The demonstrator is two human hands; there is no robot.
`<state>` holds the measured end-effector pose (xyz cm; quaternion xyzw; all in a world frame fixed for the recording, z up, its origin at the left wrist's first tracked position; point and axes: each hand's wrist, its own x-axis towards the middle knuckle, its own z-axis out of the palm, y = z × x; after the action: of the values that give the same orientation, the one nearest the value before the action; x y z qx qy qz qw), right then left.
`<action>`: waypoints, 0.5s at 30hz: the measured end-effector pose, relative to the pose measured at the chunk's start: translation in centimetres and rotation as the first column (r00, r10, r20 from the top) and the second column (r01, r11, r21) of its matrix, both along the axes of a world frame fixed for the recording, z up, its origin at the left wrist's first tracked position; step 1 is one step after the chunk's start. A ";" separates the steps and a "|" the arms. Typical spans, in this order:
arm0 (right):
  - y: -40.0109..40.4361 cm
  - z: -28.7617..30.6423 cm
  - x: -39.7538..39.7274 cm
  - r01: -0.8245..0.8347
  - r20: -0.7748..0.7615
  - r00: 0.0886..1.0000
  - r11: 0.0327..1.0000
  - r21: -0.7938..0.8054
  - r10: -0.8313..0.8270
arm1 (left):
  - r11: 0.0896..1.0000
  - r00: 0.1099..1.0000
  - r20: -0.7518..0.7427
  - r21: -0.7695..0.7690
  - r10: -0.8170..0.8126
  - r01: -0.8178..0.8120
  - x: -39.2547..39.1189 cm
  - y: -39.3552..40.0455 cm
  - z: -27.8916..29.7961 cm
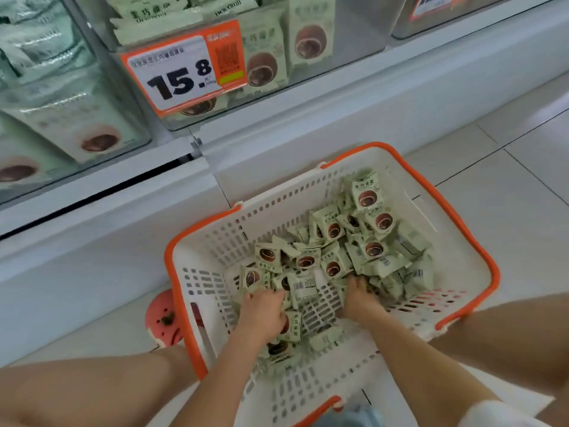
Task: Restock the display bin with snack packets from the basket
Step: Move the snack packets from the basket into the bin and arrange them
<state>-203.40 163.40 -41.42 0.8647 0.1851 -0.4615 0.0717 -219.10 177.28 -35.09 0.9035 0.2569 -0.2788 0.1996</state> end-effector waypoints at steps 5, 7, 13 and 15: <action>-0.1 -2.2 0.2 -0.017 0.093 0.995 0.999 -0.036 0.020 | 0.999 0.999 -0.052 -0.050 -0.001 -0.002 -0.2 0.1 -1.6; -0.3 -2.1 0.5 -0.032 0.126 0.991 0.999 -0.004 0.032 | 0.998 0.999 -0.049 -0.064 0.012 -0.015 -0.1 0.3 -1.8; 0.6 1.0 -0.5 0.192 -0.162 0.974 0.957 0.219 -0.159 | 0.985 0.999 0.003 -0.168 0.034 -0.033 1.3 0.3 -0.2; 1.7 3.5 -0.8 0.291 -0.182 0.954 0.885 0.362 -0.239 | 0.966 0.996 0.050 -0.251 0.070 -0.055 2.2 -0.2 1.0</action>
<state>-204.19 165.14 -37.94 0.8464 0.1564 -0.4777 -0.1758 -216.88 177.10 -34.04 0.8705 0.2423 -0.2759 0.3277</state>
